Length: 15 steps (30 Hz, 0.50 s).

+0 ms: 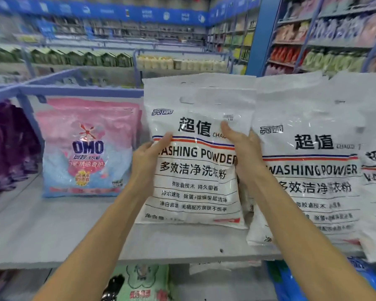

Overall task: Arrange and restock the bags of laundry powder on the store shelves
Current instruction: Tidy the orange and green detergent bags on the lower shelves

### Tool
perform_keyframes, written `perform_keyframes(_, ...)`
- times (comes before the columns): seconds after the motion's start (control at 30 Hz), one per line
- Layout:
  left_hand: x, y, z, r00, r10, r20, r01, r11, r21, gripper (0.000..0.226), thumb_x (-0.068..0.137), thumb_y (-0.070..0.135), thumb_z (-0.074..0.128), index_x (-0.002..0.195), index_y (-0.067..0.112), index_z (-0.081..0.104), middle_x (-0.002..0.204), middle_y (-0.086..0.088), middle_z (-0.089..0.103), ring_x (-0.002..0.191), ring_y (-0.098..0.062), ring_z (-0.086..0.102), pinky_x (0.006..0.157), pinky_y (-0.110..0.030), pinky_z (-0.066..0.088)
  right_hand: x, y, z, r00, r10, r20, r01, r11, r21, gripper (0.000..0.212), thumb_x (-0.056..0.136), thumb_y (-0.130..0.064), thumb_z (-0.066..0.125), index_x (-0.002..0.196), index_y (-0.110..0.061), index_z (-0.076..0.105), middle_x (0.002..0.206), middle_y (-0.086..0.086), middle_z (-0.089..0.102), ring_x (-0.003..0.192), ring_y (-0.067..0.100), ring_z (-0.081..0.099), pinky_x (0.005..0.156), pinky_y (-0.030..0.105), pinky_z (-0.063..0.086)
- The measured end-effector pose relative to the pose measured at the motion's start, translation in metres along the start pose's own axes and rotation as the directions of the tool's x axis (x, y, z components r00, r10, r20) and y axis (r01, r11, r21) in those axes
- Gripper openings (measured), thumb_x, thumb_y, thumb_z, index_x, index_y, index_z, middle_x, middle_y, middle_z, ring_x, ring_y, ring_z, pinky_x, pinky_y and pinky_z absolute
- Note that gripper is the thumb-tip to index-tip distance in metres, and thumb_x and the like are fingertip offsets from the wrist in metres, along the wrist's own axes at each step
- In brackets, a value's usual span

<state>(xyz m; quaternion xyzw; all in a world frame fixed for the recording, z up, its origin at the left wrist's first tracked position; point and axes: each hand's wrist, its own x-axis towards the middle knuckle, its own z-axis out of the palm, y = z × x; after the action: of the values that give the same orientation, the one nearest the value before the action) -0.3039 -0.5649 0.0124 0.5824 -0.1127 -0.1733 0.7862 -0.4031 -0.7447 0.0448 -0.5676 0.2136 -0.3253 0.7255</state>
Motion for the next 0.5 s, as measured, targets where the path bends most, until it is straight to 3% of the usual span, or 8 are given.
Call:
perform_keyframes(0.03,0.004,0.000,-0.002,0.999,-0.033,-0.006,0.033,0.999,-0.037,0.071,0.066,0.054,0.088,0.119,0.010,0.072,0.108,-0.013,0.077,0.102,-0.036,0.074,0.095,-0.058,0.055,0.008,0.003,0.001,1.000,0.003,-0.026,-0.003,1.000,0.006,0.029,0.081,-0.035,0.086,0.106,-0.027,0.073,0.101,-0.001,0.080,0.097,0.022,0.077,0.089,0.050,0.061)
perform_keyframes(0.1,0.013,0.001,-0.007,0.995,-0.099,0.025,0.101,0.991,-0.093,0.064,0.073,0.048,0.084,0.121,0.007,0.071,0.112,-0.019,0.075,0.103,-0.041,0.072,0.093,-0.062,0.055,0.020,0.002,0.005,0.994,0.002,-0.107,-0.001,1.000,0.006,0.034,0.081,-0.045,0.083,0.107,-0.027,0.073,0.103,-0.001,0.080,0.100,0.025,0.076,0.093,0.055,0.059)
perform_keyframes(0.17,0.021,0.004,-0.011,0.992,-0.123,0.018,0.124,0.985,-0.119,0.055,0.077,0.041,0.081,0.119,0.007,0.073,0.112,-0.021,0.075,0.102,-0.041,0.073,0.091,-0.062,0.056,0.029,-0.001,0.008,0.989,0.012,-0.148,-0.012,1.000,0.000,0.035,0.088,-0.049,0.075,0.112,-0.023,0.072,0.100,-0.001,0.078,0.095,0.021,0.074,0.088,0.046,0.061)
perform_keyframes(0.23,0.032,0.010,-0.014,0.995,-0.090,-0.053,0.084,0.991,-0.105,0.049,0.076,0.034,0.083,0.115,0.006,0.074,0.108,-0.020,0.076,0.096,-0.037,0.075,0.087,-0.058,0.059,0.034,-0.008,0.013,0.987,0.018,-0.157,-0.022,0.999,-0.023,0.038,0.096,-0.047,0.067,0.127,-0.025,0.065,0.095,-0.005,0.072,0.085,0.011,0.069,0.068,0.027,0.059)
perform_keyframes(0.3,0.038,0.014,-0.013,0.994,-0.038,-0.103,0.030,0.997,-0.075,0.056,0.073,0.032,0.086,0.118,0.001,0.070,0.105,-0.020,0.076,0.094,-0.037,0.075,0.085,-0.060,0.059,0.038,-0.012,0.015,0.990,0.003,-0.138,-0.010,0.999,-0.045,0.050,0.098,-0.046,0.064,0.144,-0.028,0.054,0.095,-0.005,0.071,0.081,0.009,0.068,0.057,0.020,0.053)
perform_keyframes(0.37,0.036,0.016,-0.011,0.991,0.012,-0.137,-0.018,0.999,-0.045,0.061,0.078,0.032,0.085,0.124,-0.002,0.063,0.106,-0.021,0.076,0.092,-0.035,0.075,0.084,-0.060,0.059,0.035,-0.012,0.016,0.993,-0.006,-0.121,-0.002,0.998,-0.062,0.050,0.098,-0.046,0.064,0.143,-0.030,0.054,0.100,-0.002,0.074,0.090,0.016,0.073,0.074,0.030,0.062)
perform_keyframes(0.43,0.027,0.012,-0.012,0.990,0.039,-0.137,-0.035,0.999,0.030,0.060,0.080,0.041,0.083,0.123,0.003,0.063,0.106,-0.015,0.077,0.096,-0.033,0.075,0.088,-0.057,0.059,0.030,-0.012,0.014,0.994,-0.020,-0.111,0.008,0.994,-0.109,0.032,0.097,-0.043,0.065,0.127,-0.030,0.062,0.107,-0.001,0.076,0.098,0.020,0.074,0.091,0.042,0.061)
perform_keyframes(0.5,0.006,0.006,-0.012,0.993,0.072,-0.089,-0.055,0.983,0.174,0.070,0.072,0.058,0.083,0.123,0.015,0.063,0.109,-0.003,0.077,0.101,-0.024,0.075,0.093,-0.052,0.058,0.024,-0.010,0.007,0.996,-0.063,-0.070,0.050,0.984,-0.174,0.025,0.096,-0.035,0.068,0.118,-0.023,0.066,0.108,-0.002,0.078,0.099,0.018,0.075,0.089,0.039,0.062)
